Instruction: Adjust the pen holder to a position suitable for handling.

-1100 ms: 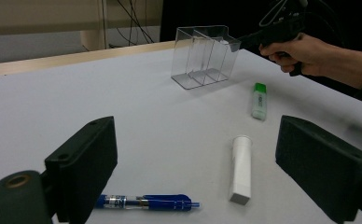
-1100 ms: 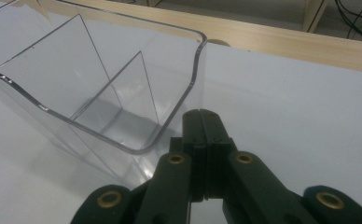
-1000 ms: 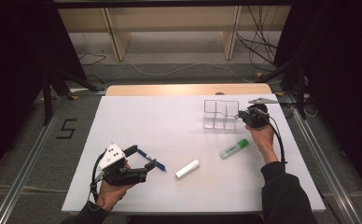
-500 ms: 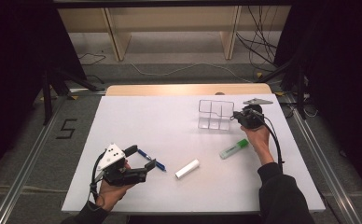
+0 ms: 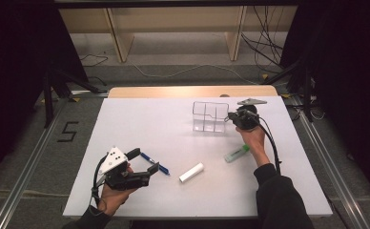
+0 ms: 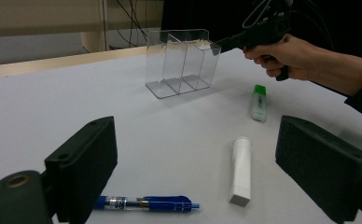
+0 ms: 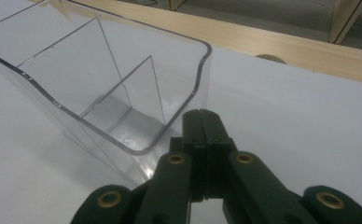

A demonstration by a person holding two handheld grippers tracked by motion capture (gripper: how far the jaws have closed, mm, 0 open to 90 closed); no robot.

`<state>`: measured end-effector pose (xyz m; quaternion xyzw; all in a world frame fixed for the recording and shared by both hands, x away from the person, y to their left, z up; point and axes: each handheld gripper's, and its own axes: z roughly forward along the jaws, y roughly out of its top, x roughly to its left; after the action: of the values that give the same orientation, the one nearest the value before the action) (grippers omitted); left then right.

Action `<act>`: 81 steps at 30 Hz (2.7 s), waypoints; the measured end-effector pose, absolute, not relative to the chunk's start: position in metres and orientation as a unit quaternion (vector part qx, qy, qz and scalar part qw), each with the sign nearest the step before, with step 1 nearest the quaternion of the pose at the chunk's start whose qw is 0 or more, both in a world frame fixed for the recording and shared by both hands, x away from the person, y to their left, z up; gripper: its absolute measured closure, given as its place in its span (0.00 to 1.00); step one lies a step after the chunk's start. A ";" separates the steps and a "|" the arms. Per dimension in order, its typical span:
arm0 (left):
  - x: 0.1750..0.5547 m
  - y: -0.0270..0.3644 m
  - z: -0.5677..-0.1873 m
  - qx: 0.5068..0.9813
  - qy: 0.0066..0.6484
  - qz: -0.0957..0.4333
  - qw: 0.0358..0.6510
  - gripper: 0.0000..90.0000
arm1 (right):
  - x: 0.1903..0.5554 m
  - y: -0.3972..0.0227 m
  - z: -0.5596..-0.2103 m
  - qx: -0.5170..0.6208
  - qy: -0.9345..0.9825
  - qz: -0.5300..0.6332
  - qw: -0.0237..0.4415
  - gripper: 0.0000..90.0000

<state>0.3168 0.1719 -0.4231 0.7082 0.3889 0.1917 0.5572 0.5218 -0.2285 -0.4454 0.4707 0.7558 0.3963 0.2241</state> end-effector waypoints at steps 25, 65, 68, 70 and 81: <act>0.316 0.173 -0.422 0.706 0.389 0.190 0.561 0.14 | 0.535 -0.193 -0.443 0.469 0.754 0.400 0.226 1.00; 0.316 0.173 -0.422 0.707 0.387 0.189 0.560 0.14 | 0.544 -0.177 -0.439 0.475 0.751 0.397 0.229 1.00; 0.316 0.173 -0.422 0.707 0.386 0.190 0.561 0.14 | 0.544 -0.177 -0.438 0.475 0.752 0.395 0.230 1.00; 0.316 0.173 -0.422 0.707 0.387 0.189 0.561 0.14 | 0.544 -0.176 -0.438 0.476 0.752 0.397 0.225 1.00; 0.316 0.173 -0.421 0.707 0.386 0.190 0.561 0.14 | 0.544 -0.170 -0.436 0.466 0.760 0.393 0.225 1.00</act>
<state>0.3160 0.1734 -0.4214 0.7074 0.3855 0.1898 0.5612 0.5442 -0.1702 -0.4360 0.4661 0.7601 0.3930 0.2249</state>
